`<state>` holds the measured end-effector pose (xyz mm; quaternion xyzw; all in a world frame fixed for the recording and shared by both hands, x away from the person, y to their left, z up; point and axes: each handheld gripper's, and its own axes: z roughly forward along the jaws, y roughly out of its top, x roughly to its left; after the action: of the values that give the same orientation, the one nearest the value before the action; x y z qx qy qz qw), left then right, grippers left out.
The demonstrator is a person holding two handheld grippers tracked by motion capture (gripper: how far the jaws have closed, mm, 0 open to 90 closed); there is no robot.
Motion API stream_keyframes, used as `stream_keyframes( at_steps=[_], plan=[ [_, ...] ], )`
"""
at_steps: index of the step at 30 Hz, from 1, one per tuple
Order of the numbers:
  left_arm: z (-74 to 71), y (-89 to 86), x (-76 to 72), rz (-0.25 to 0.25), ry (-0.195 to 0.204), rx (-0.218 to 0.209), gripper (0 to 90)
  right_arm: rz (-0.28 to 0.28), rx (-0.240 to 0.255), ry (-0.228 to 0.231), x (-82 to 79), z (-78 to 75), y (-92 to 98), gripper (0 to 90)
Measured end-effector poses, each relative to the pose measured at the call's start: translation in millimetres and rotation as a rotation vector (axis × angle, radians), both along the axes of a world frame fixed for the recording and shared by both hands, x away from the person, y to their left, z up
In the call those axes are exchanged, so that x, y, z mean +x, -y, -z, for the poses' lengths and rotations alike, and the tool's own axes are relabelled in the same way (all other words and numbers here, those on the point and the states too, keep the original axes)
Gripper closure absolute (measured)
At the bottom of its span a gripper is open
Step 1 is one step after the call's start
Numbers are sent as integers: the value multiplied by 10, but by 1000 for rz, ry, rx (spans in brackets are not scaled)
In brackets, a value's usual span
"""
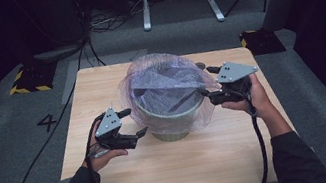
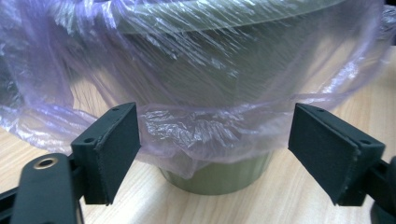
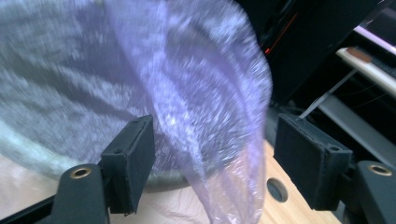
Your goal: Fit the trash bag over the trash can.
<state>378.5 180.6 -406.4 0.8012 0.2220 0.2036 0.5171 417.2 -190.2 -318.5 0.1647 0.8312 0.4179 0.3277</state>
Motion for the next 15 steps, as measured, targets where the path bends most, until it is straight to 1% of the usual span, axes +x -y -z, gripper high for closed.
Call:
stream_keyframes(
  at_steps=[1, 2, 3, 4, 5, 6, 7, 8, 9, 10, 12, 15],
  plan=[
    [0, 8, 11, 7, -2, 3, 261, 0, -7, -6, 20, 11, -10, 317],
    [5, 23, 24, -5, 6, 13, 355, 1, -12, -16, 44, 23, -18, 359],
    [12, 44, 46, -19, 6, 32, 397, -4, -14, -25, 66, 30, -19, 437],
    [18, 52, 59, -14, 3, 38, 463, -7, -16, -36, 87, 37, -17, 498],
    [27, 68, 78, -24, 3, 53, 537, -7, -17, -40, 101, 40, -16, 562],
    [35, 85, 95, -28, 2, 78, 605, -7, -16, -49, 118, 43, -14, 655],
    [46, 98, 108, -16, -1, 90, 679, 1, -13, -43, 125, 45, -11, 724],
    [54, 104, 116, -21, 6, 97, 759, 4, -3, -41, 132, 41, -5, 786],
    [61, 111, 127, -30, 3, 98, 829, -2, 13, -45, 140, 34, 6, 835],
    [68, 114, 142, -19, -2, 104, 884, 10, 32, -40, 147, 23, 18, 874],
    [80, 117, 167, -9, -16, 107, 897, 34, 74, -36, 174, 6, 45, 894],
    [106, 141, 175, 10, -27, 144, 898, 100, 150, -47, 277, -6, 100, 900]
  ],
)
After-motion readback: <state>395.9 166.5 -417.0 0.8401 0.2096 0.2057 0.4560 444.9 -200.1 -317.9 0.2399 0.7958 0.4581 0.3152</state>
